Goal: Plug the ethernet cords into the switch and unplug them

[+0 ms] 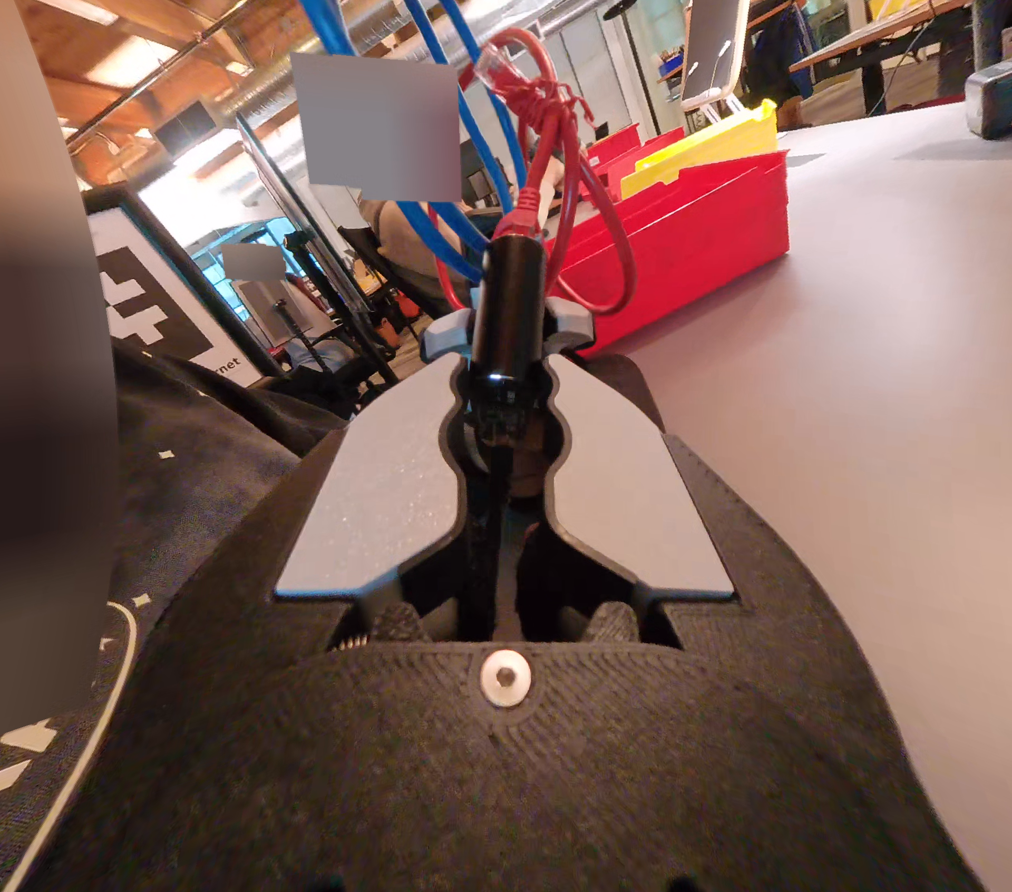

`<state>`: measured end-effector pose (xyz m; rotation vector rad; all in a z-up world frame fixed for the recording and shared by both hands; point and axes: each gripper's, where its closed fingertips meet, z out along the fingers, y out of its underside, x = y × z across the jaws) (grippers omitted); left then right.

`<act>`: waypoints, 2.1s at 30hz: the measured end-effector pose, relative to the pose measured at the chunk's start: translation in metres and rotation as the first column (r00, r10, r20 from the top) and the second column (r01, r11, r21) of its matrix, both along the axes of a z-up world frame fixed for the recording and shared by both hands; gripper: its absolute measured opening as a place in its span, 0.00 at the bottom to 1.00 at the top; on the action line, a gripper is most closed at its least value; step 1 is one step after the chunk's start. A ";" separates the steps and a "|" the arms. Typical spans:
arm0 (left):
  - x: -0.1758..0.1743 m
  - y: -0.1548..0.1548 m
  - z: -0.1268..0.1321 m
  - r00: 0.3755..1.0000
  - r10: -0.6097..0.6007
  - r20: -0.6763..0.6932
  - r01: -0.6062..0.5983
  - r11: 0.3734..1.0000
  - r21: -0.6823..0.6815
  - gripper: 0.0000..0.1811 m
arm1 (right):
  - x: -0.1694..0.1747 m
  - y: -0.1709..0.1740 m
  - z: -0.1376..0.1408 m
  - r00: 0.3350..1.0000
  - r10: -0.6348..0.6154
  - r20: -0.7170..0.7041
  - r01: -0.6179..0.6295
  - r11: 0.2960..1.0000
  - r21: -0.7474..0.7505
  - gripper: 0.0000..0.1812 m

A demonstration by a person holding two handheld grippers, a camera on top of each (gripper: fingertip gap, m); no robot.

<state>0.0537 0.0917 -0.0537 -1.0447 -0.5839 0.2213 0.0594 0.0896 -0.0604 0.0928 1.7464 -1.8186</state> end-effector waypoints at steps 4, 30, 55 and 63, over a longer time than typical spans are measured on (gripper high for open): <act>-0.004 -0.002 -0.001 0.998 -0.037 0.040 0.032 0.992 0.121 0.15 | -0.004 -0.001 -0.008 0.999 -0.029 -0.024 0.030 0.999 0.019 0.13; 0.002 0.004 -0.006 0.999 -0.030 -0.032 0.030 1.000 0.005 0.15 | 0.009 0.001 -0.022 0.982 -0.028 -0.189 0.024 0.999 -0.022 0.07; 0.020 0.005 0.011 0.954 0.085 -0.287 -0.107 0.992 -0.063 0.15 | 0.014 -0.001 -0.003 0.774 -0.282 -0.567 0.276 0.956 -0.097 0.08; 0.027 0.000 0.018 0.902 0.170 -0.397 -0.210 0.976 -0.061 0.15 | 0.017 -0.005 0.003 0.703 -0.345 -0.622 0.365 0.925 -0.101 0.08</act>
